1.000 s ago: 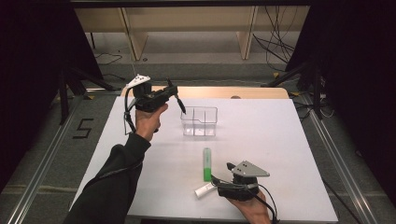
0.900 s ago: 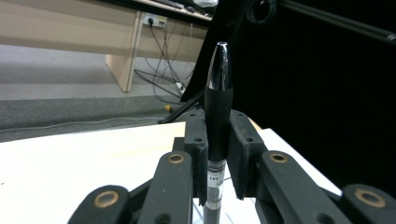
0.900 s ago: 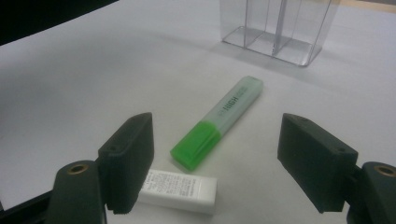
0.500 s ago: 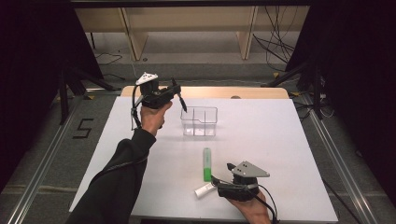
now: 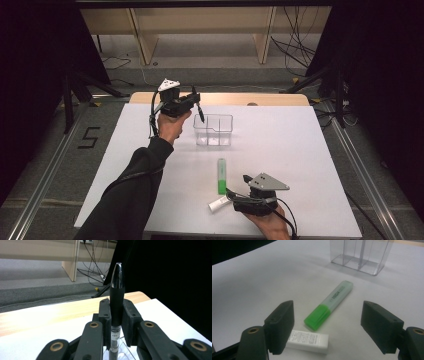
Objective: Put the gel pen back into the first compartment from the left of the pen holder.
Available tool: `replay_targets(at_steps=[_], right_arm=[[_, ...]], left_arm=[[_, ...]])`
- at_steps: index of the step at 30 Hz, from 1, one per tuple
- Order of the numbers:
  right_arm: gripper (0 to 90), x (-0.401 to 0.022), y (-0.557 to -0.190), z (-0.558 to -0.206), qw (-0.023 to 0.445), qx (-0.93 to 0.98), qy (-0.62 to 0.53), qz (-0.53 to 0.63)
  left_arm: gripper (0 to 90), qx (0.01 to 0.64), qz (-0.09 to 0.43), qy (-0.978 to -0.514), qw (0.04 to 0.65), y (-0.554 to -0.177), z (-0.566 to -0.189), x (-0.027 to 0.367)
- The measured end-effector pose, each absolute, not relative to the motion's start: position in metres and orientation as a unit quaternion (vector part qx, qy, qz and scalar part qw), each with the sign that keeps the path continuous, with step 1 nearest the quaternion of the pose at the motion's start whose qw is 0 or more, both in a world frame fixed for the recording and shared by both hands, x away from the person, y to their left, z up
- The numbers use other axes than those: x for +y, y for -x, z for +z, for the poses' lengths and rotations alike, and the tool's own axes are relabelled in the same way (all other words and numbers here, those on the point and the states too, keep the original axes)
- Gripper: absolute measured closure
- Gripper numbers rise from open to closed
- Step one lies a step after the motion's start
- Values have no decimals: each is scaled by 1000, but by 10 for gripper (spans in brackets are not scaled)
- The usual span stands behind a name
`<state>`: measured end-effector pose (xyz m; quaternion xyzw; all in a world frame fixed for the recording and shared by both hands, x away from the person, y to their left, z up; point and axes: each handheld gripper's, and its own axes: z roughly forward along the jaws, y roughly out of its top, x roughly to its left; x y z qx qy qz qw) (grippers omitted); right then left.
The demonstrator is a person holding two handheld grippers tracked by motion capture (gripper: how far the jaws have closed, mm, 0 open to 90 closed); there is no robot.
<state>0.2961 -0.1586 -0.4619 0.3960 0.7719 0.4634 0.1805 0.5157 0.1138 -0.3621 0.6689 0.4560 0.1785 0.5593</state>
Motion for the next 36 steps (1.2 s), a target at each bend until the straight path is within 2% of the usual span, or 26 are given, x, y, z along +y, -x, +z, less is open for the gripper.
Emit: replay_targets(at_steps=[32, 33, 36], right_arm=[[279, -159, -296, -463, 179, 770, -397, 466], [279, -159, -296, -463, 178, 771, -397, 465], [279, -160, -296, -463, 178, 771, -398, 464]], left_arm=[[778, 469, 167, -679, 539, -521, -385, 109], [772, 471, 168, -676, 541, -520, -385, 111], [591, 478, 166, -667, 547, -519, -380, 113]])
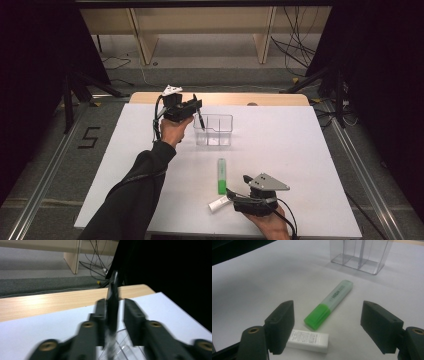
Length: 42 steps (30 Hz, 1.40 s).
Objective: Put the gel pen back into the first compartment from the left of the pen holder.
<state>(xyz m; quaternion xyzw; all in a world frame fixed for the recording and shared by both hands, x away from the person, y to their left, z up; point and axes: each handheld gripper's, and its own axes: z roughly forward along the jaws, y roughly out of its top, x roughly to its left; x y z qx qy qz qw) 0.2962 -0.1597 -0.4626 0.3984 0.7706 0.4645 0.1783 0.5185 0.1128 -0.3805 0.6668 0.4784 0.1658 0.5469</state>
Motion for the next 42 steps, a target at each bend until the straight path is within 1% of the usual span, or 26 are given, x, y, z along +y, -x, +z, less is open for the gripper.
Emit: replay_targets(at_steps=[3, 6, 10, 13, 16, 23, 31, 42], right_arm=[[279, -160, -296, -463, 177, 770, -400, 465], [279, -160, -296, -462, 178, 769, -401, 466], [279, -160, -297, -463, 177, 768, -401, 466], [279, -160, -296, -463, 177, 768, -402, 466], [279, -160, -296, -463, 177, 767, -404, 467], [279, -161, -297, -462, 179, 766, -405, 466], [279, -167, -296, -461, 182, 762, -411, 466], [282, -177, -295, -460, 190, 753, -423, 467]], left_arm=[[453, 486, 171, -660, 546, -514, -374, 115], [384, 489, 169, -660, 545, -509, -369, 119], [342, 494, 158, -656, 549, -501, -367, 124], [316, 495, 144, -661, 545, -494, -368, 127], [282, 496, 138, -675, 528, -488, -370, 129], [249, 491, 139, -686, 518, -468, -375, 128], [219, 482, 120, -707, 504, -446, -393, 116], [218, 460, 102, -731, 494, -425, -412, 104]])
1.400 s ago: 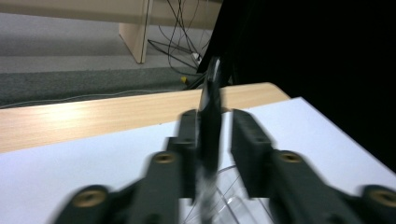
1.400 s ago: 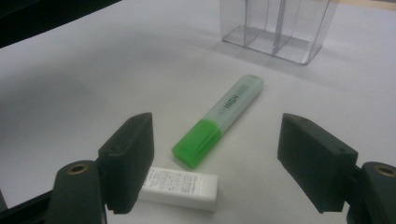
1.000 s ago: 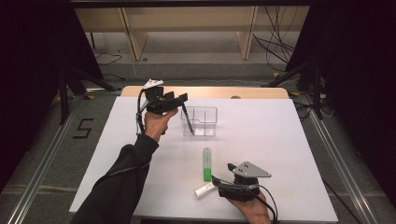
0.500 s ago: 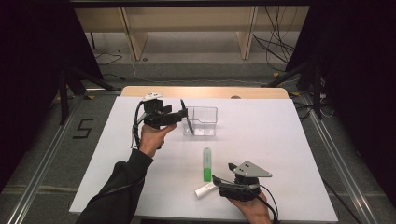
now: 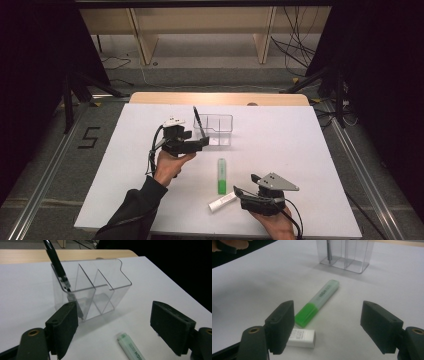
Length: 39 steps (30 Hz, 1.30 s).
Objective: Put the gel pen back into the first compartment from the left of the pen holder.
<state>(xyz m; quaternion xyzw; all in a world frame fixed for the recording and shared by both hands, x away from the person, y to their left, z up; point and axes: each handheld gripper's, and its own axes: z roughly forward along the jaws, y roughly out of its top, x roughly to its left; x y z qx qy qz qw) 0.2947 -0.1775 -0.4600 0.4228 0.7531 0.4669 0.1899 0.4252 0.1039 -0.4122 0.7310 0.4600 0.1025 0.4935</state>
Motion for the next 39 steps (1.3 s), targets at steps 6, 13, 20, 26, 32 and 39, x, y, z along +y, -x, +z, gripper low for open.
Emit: replay_targets(at_steps=[6, 13, 20, 26, 32, 39], right_arm=[[283, -182, -294, -460, 192, 750, -428, 466], [284, -188, -293, -460, 195, 747, -432, 466], [284, -190, -291, -461, 196, 745, -434, 466], [284, -190, -290, -461, 196, 746, -434, 466], [284, -189, -289, -462, 194, 748, -433, 465], [284, -190, -289, -462, 193, 748, -433, 465]], left_arm=[[318, 436, 79, -741, 505, -415, -420, 98], [490, 405, 54, -758, 508, -407, -429, 89], [651, 381, 42, -775, 503, -403, -434, 83], [787, 366, 31, -787, 496, -399, -440, 75], [876, 350, 23, -801, 486, -395, -447, 64], [890, 337, 10, -812, 476, -391, -455, 54]])
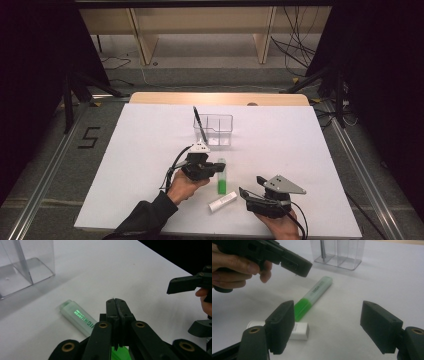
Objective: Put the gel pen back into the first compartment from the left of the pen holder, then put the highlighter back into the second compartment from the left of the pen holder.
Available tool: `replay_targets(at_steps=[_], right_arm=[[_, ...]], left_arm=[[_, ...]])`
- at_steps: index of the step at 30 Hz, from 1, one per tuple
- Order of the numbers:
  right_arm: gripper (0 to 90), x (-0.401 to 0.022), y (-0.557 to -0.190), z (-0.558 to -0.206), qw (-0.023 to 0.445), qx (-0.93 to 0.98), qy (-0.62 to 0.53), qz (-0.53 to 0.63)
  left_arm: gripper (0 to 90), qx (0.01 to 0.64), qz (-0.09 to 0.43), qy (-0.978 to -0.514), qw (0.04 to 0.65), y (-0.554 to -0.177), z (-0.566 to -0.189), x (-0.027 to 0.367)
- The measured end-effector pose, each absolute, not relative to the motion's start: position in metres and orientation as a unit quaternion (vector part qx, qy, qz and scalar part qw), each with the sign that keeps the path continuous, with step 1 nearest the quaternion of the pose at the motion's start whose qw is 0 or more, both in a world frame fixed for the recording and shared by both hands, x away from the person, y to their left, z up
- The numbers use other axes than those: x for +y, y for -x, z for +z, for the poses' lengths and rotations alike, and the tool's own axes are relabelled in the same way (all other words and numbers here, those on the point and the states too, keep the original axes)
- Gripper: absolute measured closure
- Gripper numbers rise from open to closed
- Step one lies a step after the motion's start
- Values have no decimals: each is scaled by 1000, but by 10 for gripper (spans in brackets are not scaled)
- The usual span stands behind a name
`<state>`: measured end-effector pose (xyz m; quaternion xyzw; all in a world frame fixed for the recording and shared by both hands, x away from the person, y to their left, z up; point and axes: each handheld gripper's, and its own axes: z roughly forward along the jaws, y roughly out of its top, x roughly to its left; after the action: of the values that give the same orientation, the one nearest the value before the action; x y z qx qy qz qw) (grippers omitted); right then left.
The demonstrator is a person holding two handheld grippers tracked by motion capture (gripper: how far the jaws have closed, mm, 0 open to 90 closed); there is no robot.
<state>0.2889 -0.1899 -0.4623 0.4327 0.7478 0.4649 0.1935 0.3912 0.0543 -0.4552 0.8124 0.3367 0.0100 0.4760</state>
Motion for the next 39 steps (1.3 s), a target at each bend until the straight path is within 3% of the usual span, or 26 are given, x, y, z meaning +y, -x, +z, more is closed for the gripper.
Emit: replay_targets(at_steps=[39], right_arm=[[273, -197, -284, -461, 196, 740, -434, 475]], left_arm=[[891, 305, -7, -872, 383, -386, -479, 24]])
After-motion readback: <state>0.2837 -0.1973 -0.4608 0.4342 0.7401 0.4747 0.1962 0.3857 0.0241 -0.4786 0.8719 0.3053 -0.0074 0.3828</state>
